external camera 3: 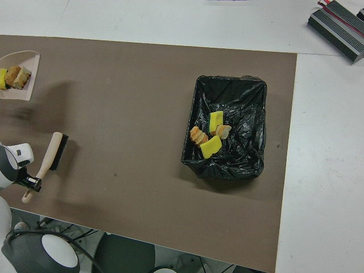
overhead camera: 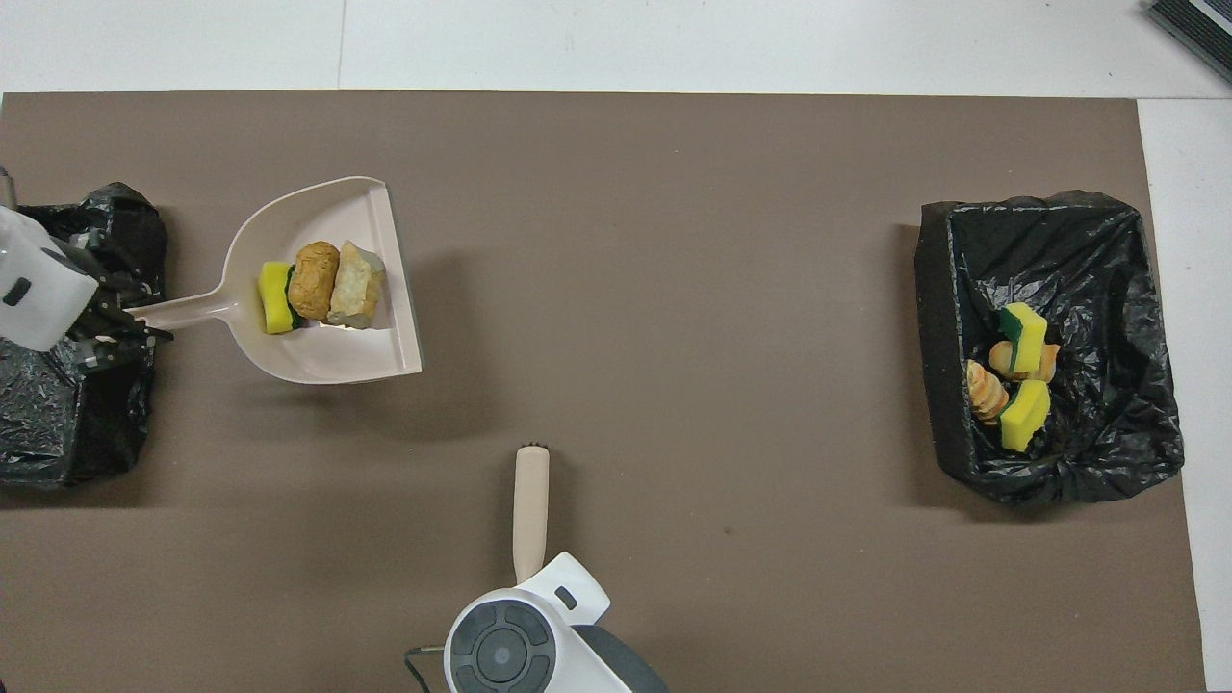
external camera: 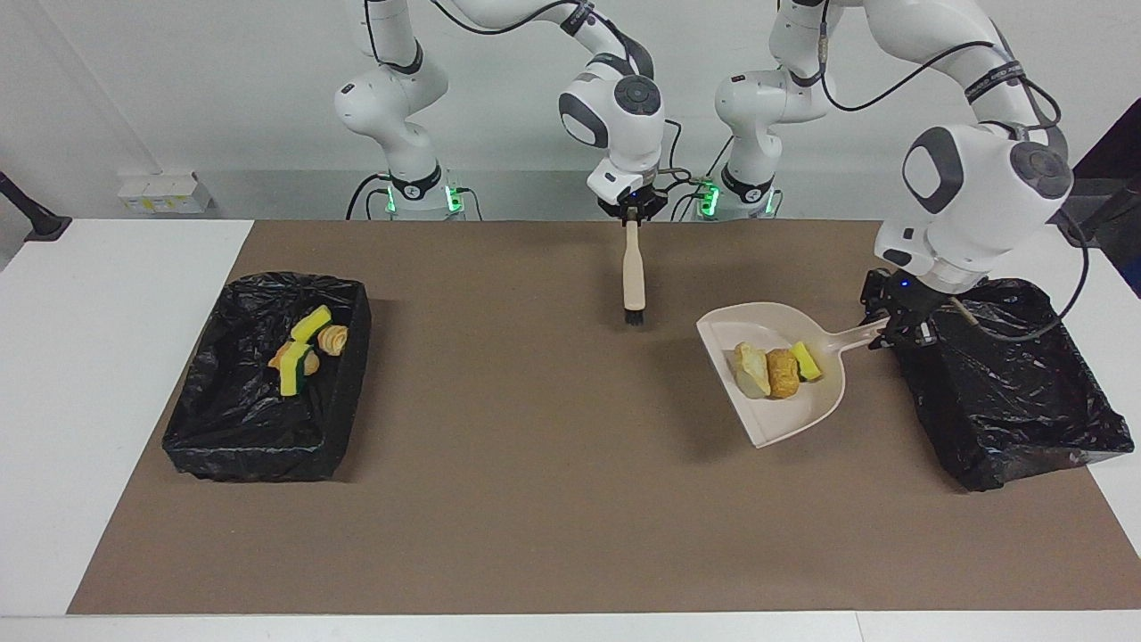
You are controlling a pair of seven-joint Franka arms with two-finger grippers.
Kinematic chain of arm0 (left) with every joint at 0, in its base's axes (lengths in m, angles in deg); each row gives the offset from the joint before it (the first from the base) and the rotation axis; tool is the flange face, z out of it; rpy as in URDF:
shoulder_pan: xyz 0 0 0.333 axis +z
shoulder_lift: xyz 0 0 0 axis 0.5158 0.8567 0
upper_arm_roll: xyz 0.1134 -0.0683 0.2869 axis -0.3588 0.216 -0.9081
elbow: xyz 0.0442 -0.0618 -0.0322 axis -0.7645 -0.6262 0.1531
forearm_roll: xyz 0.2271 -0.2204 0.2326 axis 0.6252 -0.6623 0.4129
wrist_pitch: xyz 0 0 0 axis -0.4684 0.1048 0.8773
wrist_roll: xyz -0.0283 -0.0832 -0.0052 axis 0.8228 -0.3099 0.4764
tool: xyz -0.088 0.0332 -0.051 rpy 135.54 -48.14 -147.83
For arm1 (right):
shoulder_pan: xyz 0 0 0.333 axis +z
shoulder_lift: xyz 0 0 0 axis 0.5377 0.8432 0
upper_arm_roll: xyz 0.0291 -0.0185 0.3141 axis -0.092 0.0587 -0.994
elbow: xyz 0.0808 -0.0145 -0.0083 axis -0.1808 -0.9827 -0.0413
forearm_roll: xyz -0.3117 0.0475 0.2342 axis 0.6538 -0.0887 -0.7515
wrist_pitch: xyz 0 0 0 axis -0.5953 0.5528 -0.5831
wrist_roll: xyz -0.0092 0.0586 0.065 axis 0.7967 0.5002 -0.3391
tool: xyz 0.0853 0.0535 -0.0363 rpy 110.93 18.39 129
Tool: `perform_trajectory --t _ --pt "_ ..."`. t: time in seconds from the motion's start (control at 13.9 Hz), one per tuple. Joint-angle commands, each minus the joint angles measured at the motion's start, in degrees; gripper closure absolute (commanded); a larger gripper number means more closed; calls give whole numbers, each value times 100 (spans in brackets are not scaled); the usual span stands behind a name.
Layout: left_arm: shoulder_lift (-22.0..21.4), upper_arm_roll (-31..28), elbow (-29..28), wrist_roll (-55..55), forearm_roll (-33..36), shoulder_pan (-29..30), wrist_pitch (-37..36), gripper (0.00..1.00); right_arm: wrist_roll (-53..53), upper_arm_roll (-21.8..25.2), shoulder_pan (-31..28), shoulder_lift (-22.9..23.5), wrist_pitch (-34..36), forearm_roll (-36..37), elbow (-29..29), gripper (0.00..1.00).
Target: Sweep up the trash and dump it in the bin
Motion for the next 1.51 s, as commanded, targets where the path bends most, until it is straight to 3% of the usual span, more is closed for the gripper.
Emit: perform_trajectory --t 0.0,0.43,0.58,0.79,0.87,0.94,1.15,1.44 --pt "408 65 735 -665 -76 553 -475 100 36 5 -2 -42 -101 129 -73 100" --pt "663 21 1272 -2361 274 1521 -458 100 44 5 50 257 -338 375 -91 100" --pt "698 4 1280 -3019 503 1941 -379 100 53 13 -11 309 -364 384 -39 88" --pt "934 4 1700 -3707 1037 2374 -238 100 88 40 -168 380 -373 446 146 61" --pt "1110 4 2024 -3725 1257 2392 -316 100 80 49 -222 380 -417 498 163 37" --pt "1260 -5 2323 -3734 1468 2401 -343 100 71 57 -240 380 -591 655 164 0" --pt "1367 4 2476 -3690 2487 2313 155 100 89 58 -651 109 -672 841 172 0" --pt "1279 4 2257 -3287 3647 2269 842 100 -8 49 -1486 -752 -166 841 181 0"
